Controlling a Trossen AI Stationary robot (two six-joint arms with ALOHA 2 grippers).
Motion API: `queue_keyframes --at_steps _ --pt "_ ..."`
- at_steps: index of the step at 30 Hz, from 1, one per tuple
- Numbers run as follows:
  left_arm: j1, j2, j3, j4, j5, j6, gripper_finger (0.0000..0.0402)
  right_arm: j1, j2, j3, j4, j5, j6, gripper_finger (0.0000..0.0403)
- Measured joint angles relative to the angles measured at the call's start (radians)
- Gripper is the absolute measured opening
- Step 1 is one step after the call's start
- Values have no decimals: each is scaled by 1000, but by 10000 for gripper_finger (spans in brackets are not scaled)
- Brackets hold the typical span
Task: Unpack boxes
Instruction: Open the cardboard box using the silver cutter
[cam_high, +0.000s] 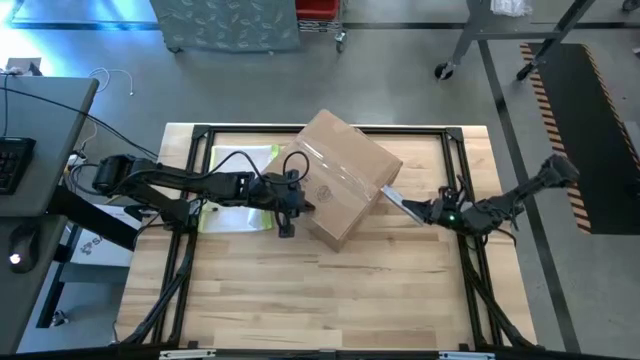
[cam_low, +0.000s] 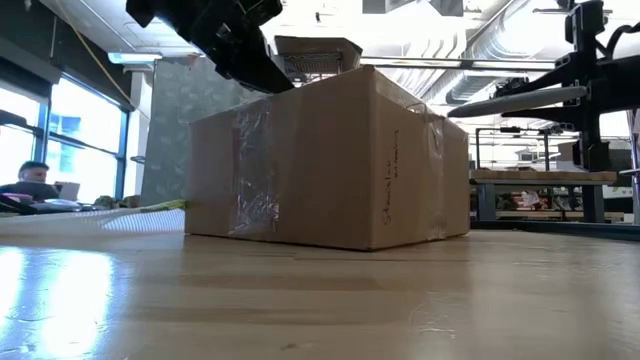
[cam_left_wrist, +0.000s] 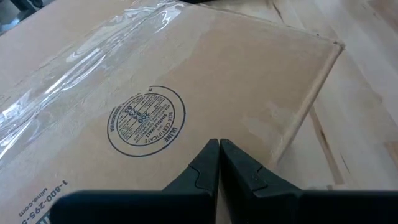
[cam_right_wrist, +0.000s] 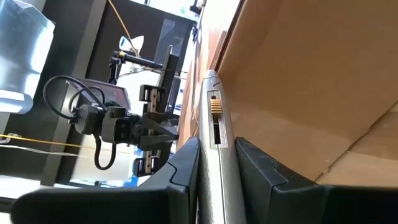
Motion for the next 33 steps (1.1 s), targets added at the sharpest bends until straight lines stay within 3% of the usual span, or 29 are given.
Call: queue_keyframes --at_steps 11,22,33 --pt "3 0 -1 -4 -3 0 0 -83 0 0 13 -218 50 59" --pt "3 1 -3 28 -7 1 0 -146 15 43 -46 -357 79 59" --pt "3 0 -4 40 -5 1 0 -197 72 44 3 -536 106 59"
